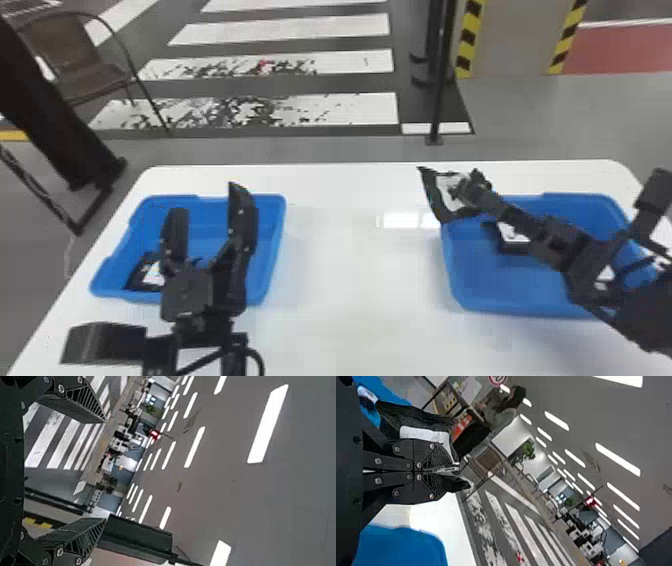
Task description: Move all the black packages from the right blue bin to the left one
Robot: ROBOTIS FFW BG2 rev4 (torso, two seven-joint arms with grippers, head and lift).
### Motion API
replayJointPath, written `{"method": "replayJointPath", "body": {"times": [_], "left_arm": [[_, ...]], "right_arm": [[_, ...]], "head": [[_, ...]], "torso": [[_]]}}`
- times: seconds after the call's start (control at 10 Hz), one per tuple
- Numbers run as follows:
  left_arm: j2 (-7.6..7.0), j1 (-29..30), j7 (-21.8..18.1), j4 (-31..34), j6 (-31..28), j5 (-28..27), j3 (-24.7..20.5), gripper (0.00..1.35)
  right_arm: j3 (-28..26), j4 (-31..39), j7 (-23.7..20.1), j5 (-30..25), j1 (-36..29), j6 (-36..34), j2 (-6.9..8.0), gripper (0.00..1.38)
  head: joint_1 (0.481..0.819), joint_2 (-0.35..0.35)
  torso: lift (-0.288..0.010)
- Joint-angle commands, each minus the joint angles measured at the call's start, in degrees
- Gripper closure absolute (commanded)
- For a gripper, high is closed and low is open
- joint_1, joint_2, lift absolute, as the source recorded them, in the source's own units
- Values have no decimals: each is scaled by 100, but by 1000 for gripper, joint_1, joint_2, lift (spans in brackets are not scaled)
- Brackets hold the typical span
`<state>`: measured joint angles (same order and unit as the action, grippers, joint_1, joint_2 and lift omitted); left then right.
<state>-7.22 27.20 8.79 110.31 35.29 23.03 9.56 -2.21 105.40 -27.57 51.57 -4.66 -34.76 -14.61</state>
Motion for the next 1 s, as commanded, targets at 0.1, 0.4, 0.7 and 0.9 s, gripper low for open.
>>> {"method": "replayJointPath", "body": {"times": [0.1, 0.4, 0.7, 0.9], "left_arm": [[-201, -175, -17, 0, -379, 530, 872, 173], [-430, -344, -202, 43, -533, 1261, 1706, 173], [-535, -485, -255, 99, -716, 1330, 2026, 173], [-518, -471, -264, 99, -786, 1307, 1969, 174]], "right_arm": [[884, -113, -38, 476, 368, 200, -77, 1220], [1410, -324, -47, 624, 537, 312, -103, 1220], [1787, -366, -47, 807, 607, 312, -121, 1220], [2049, -366, -47, 955, 621, 312, -138, 1220]], "head": [[695, 153], [695, 143], [695, 112], [695, 121]], "torso": [[-154], [-154], [-154], [-154]]}}
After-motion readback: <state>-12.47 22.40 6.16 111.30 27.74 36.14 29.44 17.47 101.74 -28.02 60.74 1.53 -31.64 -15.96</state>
